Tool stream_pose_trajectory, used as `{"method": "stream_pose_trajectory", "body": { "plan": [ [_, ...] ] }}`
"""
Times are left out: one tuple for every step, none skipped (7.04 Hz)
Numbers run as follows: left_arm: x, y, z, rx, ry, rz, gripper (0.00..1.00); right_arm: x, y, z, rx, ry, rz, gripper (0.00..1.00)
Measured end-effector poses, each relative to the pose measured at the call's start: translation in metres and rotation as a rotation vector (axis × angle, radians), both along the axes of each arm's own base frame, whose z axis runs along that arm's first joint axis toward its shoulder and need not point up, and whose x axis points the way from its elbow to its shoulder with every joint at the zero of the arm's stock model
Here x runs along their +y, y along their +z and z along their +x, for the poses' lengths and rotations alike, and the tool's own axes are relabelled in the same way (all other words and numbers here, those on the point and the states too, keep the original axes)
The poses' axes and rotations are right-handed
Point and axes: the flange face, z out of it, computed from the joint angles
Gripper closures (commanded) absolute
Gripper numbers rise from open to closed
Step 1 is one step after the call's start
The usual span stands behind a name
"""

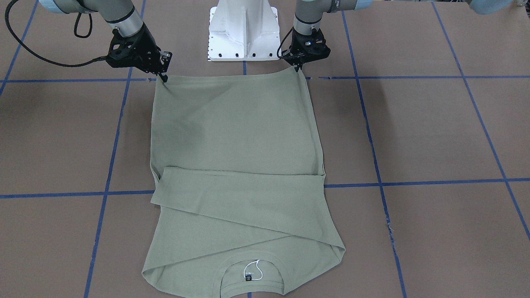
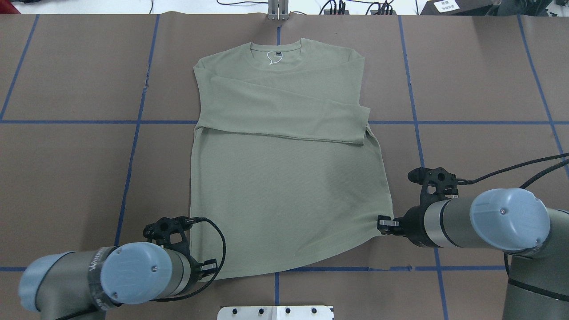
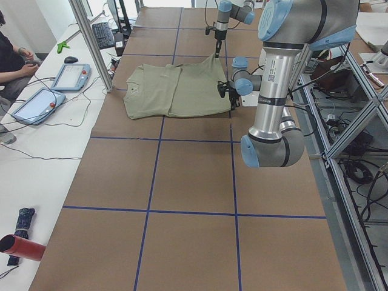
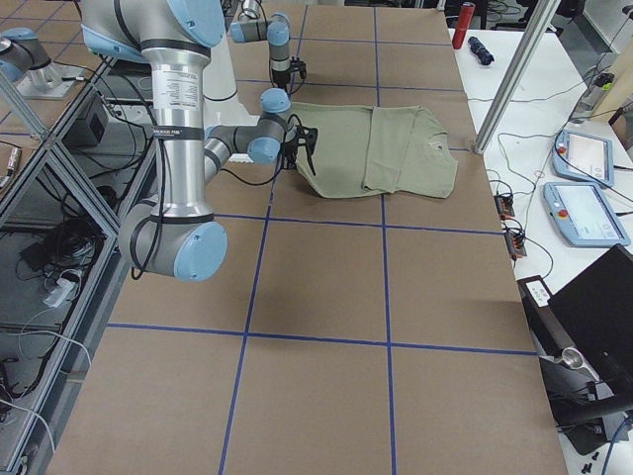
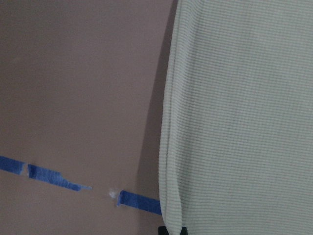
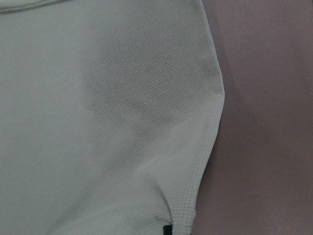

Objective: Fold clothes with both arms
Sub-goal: 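Grasp both hem corners with the left and right grippers, then lift the hem with both grippers and fold it toward the collar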

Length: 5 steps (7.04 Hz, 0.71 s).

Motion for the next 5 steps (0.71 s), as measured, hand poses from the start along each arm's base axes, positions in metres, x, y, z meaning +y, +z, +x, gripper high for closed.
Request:
{"method": "stream_pose_trajectory", "body": {
  "plan": [
    [0.005,-0.015,-0.03,0.047,0.001,0.007,1.0,0.005,-0.004,0.011,-0.01,-0.008,-0.006,1.0],
    [0.012,-0.032,-0.054,0.096,0.007,0.014,1.0,0.013,-0.007,0.027,-0.02,-0.034,-0.024,1.0],
    [0.023,-0.048,-0.068,0.139,0.028,0.018,1.0,0.025,-0.01,0.044,-0.031,-0.078,-0.053,1.0],
    [0.042,-0.064,-0.079,0.187,0.066,0.019,1.0,0.039,-0.016,0.061,-0.053,-0.143,-0.093,1.0],
    [0.058,-0.079,-0.092,0.22,0.104,0.013,1.0,0.052,-0.027,0.078,-0.083,-0.205,-0.126,1.0]
  ]
}}
